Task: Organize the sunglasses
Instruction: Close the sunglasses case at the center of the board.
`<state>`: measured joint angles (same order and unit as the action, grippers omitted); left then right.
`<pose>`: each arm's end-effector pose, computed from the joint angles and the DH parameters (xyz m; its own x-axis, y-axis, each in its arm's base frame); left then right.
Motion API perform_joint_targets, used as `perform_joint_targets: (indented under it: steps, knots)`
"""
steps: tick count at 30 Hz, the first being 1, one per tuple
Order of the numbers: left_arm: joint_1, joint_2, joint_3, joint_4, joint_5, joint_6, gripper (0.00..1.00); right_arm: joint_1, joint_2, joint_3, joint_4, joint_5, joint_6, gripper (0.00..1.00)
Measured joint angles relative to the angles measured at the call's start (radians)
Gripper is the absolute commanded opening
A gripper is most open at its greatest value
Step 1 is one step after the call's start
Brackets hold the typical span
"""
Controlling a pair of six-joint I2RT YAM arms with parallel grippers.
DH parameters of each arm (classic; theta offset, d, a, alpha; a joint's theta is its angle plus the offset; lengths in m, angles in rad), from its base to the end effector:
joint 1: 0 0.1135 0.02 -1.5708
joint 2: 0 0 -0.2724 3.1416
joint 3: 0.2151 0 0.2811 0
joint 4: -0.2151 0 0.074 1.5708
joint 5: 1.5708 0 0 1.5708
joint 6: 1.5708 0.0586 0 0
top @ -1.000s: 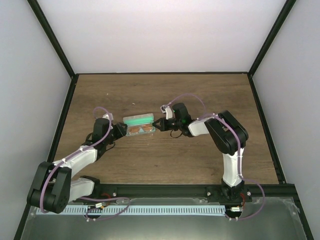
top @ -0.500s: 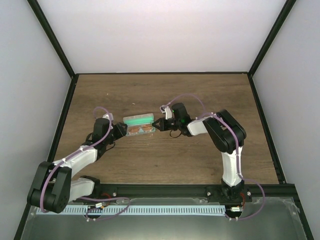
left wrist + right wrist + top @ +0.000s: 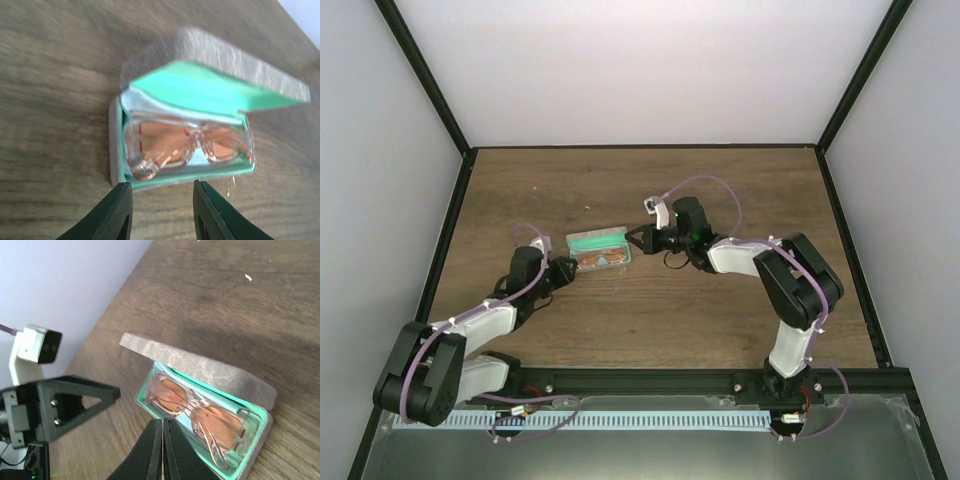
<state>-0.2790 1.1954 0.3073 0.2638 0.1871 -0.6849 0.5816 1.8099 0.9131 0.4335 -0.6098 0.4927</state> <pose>0.2342 -0.0784 0.1148 -0.6982 -0.4465 -0.5596 -0.0335 0.8012 -0.5975 0.3258 0.2544 0.1465 -0.7445 -0.0254 -0.6671 -0.5973 0.4717 0.6486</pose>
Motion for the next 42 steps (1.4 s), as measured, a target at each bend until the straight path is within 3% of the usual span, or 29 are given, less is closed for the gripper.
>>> perform_joint_targets:
  steps: [5,12,17,26,42]
  knots:
    - [-0.088,0.034,-0.012,0.037,-0.01,-0.006,0.3,0.001,-0.013,0.039,-0.032,-0.001,-0.006,0.06]
    - [-0.194,0.126,-0.015,0.127,-0.027,-0.038,0.26,0.037,0.076,0.284,-0.169,0.039,-0.051,0.06]
    - [-0.212,0.226,-0.015,0.185,-0.02,-0.051,0.09,0.051,0.162,0.393,-0.225,0.061,-0.068,0.06]
    - [-0.225,0.338,0.023,0.264,-0.01,-0.064,0.08,0.05,0.305,0.504,-0.308,0.084,-0.078,0.06]
    - [-0.226,0.407,0.085,0.272,-0.035,-0.068,0.04,0.055,0.308,0.524,-0.356,0.074,-0.164,0.09]
